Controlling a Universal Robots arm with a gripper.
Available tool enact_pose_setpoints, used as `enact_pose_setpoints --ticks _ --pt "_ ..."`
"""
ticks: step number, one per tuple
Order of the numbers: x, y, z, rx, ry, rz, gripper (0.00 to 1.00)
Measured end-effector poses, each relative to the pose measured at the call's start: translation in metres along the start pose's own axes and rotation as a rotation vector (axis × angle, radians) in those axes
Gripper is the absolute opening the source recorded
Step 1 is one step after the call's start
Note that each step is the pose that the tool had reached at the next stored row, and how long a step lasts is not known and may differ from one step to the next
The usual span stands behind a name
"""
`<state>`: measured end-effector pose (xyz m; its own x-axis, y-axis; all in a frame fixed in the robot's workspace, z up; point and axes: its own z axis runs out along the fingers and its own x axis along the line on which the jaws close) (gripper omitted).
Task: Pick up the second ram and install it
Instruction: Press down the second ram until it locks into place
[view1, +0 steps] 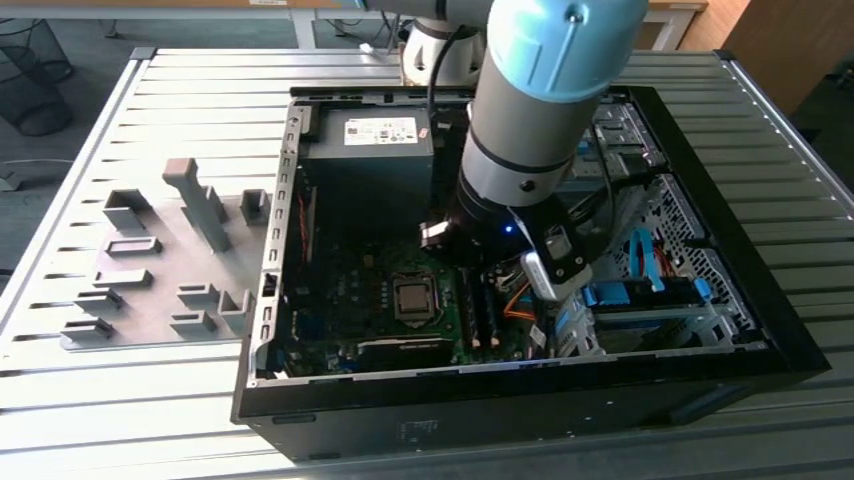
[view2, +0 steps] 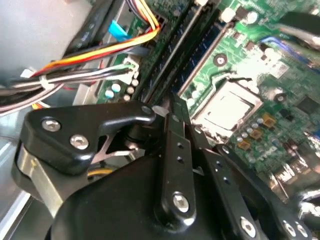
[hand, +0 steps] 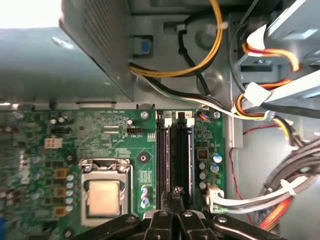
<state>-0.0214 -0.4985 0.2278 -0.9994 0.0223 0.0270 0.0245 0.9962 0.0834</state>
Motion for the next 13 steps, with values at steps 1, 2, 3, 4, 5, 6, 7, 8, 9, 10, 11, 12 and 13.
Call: enact_pose_setpoints --ticks 1,2,3,4,5,6,7,8,9,10,11,12,13 --pt "0.0001 0.0004 -0.0047 0.0006 0.0001 0.0 0.1" --pt "0.0003 0.0007 -0.009 0.0001 0.0 0.0 0.1" --pt "0.0004 0.001 -0.0133 0.0004 0.0001 0.0 0.1" --pt "0.0005 0.0013 -0.0165 0.0006 0.0001 0.0 0.1" --pt "0.0005 0.0014 -0.0176 0.0005 0.0002 0.0 0.1" --pt "0.0005 0.0014 -0.0175 0.0 0.0 0.0 0.1" --pt "0.0005 0.0014 -0.0175 0.0001 0.0001 0.0 0.1" --pt "0.0005 0.0014 -0.0175 0.0 0.0001 0.0 0.1" --pt "0.0005 0.0014 -0.0175 0.0001 0.0001 0.0 0.1" --pt "0.0005 0.0014 -0.0176 0.0002 0.0001 0.0 0.1" --pt "0.0005 0.0014 -0.0176 0.0001 0.0001 0.0 0.1" --pt "0.0005 0.0014 -0.0176 0.0001 0.0001 0.0 0.1" --pt "0.0005 0.0014 -0.0176 0.0001 0.0001 0.0 0.1"
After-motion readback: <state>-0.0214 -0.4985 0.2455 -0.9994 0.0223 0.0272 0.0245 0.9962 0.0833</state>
